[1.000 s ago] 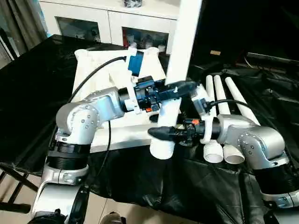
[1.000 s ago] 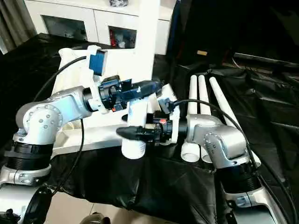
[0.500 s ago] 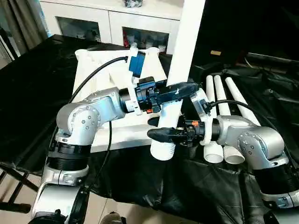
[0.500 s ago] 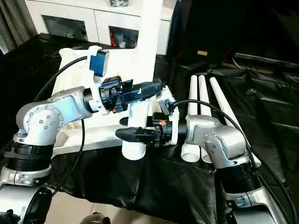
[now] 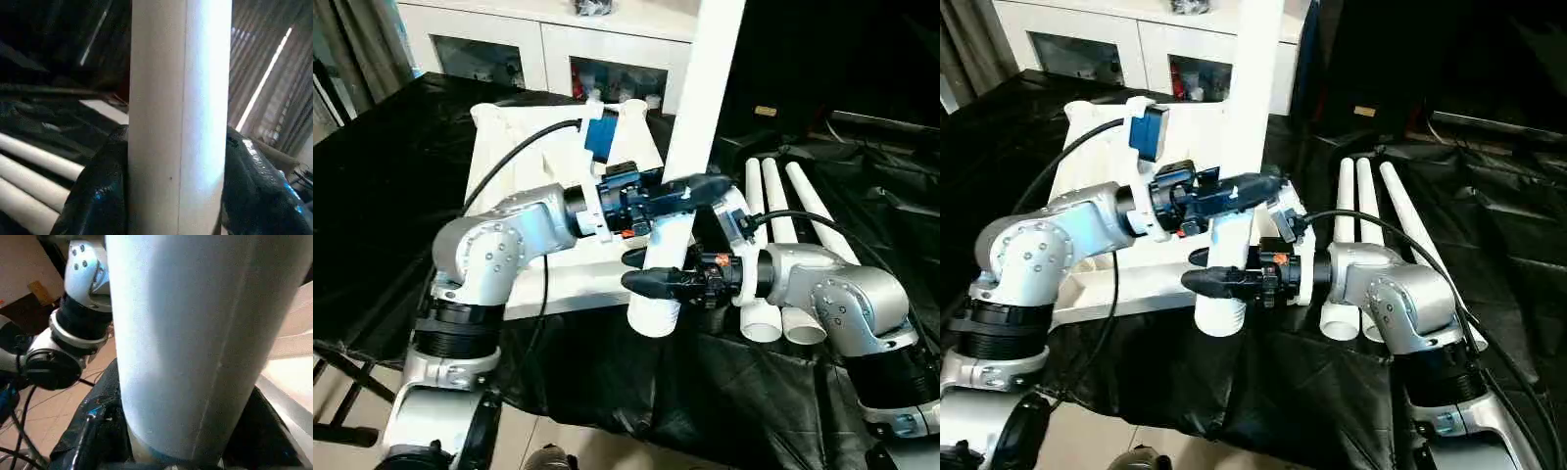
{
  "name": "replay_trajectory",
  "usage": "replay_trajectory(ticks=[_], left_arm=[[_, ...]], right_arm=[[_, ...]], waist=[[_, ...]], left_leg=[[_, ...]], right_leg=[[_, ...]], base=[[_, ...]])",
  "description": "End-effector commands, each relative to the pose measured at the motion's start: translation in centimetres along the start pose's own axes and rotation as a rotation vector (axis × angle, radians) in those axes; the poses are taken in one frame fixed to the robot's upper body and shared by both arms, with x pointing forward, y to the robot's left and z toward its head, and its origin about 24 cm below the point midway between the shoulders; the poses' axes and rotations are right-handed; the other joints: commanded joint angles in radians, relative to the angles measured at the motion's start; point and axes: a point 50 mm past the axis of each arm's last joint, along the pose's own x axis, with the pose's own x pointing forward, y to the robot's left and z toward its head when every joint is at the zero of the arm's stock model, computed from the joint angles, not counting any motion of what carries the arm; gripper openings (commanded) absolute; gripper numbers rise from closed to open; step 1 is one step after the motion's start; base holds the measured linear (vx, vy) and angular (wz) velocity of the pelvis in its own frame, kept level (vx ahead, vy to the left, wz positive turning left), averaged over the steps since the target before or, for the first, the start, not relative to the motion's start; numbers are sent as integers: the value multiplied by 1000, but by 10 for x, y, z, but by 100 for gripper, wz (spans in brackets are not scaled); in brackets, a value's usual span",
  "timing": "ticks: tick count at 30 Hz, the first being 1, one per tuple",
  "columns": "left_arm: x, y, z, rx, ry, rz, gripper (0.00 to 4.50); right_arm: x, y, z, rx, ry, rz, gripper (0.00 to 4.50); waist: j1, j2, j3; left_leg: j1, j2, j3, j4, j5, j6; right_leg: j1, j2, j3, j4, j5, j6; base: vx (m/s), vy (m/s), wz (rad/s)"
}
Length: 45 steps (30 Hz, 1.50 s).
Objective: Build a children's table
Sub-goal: Insert table leg to table base
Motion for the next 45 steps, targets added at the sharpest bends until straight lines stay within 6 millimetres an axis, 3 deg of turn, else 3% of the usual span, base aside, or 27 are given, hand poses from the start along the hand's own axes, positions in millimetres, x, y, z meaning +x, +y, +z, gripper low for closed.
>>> replay_trajectory(ticks=[1,8,12,14,15,16,18,19,21,29,31,32,33,36,38,41,42,45], left_arm=[[4,-6,19,74,-135,-12,294],[-5,3,51,134,-408,150,294],[-26,23,59,252,-402,331,294],[-33,33,44,331,-215,413,294],[-41,43,22,430,-7,477,294],[-41,43,22,430,-7,477,294],[-49,51,-6,505,207,501,294],[-49,51,-6,505,207,501,294],[-57,56,-44,562,420,477,294],[-62,57,-91,506,588,385,294],[-65,58,-100,495,618,374,294],[-65,58,-100,495,618,374,294],[-70,62,-105,514,657,388,259],[-73,65,-107,513,674,402,259],[-77,68,-109,494,701,386,220],[-80,68,-111,480,725,363,206],[-81,69,-111,480,734,356,176],[-83,69,-112,462,754,337,165]], right_arm=[[-1,1,1,-21,-13,-19,191],[-4,-5,6,-52,-103,-109,190],[-16,-22,9,-139,-143,-359,190],[-20,-26,9,-168,-146,-438,190],[-24,-32,9,-198,-159,-545,190],[-24,-32,9,-198,-159,-545,190],[-28,-37,10,-229,-196,-630,190],[-28,-37,10,-229,-196,-630,190],[-31,-44,4,-245,-196,-749,190],[-40,-55,-9,-260,-170,-920,190],[-42,-55,-10,-262,-179,-927,190],[-42,-55,-10,-262,-179,-927,190],[-42,-54,-11,-263,-181,-921,190],[-41,-53,-12,-254,-176,-907,190],[-40,-52,-15,-234,-166,-889,190],[-38,-52,-16,-225,-163,-874,190],[-38,-51,-17,-223,-162,-868,190],[-37,-51,-18,-211,-156,-850,190]], waist=[[1,-1,-80],[1,-3,-80],[0,-2,-80],[-4,0,-81],[-8,2,-81],[-8,3,-82],[-10,8,-84],[-10,8,-84],[-9,10,-85],[-18,9,-80],[-20,15,-78],[-20,12,-79],[-21,19,-79],[-24,18,-80],[-26,21,-81],[-26,20,-80],[-25,21,-80],[-26,19,-80]], left_leg=[[17,39,-23,-60,-80,-5],[16,39,-25,-60,-90,0],[21,37,-27,-63,-87,-11],[23,37,-26,-63,-77,-21],[22,40,-28,-66,-67,-23],[23,39,-28,-66,-63,-23],[26,41,-27,-67,-63,-30],[26,41,-27,-67,-63,-30],[23,42,-28,-67,-59,-31],[24,39,-24,-72,-135,-56],[24,40,-24,-73,-153,-57],[24,39,-24,-72,-157,-54],[24,39,-26,-73,-157,-51],[24,38,-26,-72,-157,-46],[25,40,-27,-73,-164,-45],[25,40,-26,-73,-162,-41],[26,41,-26,-73,-167,-40],[25,41,-26,-73,-167,-37]], right_leg=[[60,-80,45,-73,-20,-221],[60,-80,45,-75,-29,-210],[55,-78,44,-79,-69,-174],[52,-76,44,-76,-70,-153],[50,-75,45,-71,-67,-126],[49,-75,45,-74,-64,-121],[45,-77,45,-70,-30,-138],[45,-77,45,-70,-30,-138],[47,-78,45,-67,14,-156],[51,-80,48,-74,-56,-173],[48,-81,49,-77,-69,-176],[49,-79,50,-77,-67,-174],[48,-79,49,-77,-64,-175],[50,-79,49,-77,-50,-177],[49,-80,49,-76,-47,-187],[50,-80,49,-76,-33,-199],[49,-81,49,-76,-35,-203],[50,-82,49,-76,-38,-208]], base=[[0,0,0],[0,0,0],[0,0,0],[0,0,0],[0,0,0],[0,0,0],[0,0,0],[0,0,0],[0,0,0],[0,0,0],[0,0,0],[0,0,0],[0,0,0],[0,0,0],[0,0,0],[0,0,0],[0,0,0],[0,0,0]])
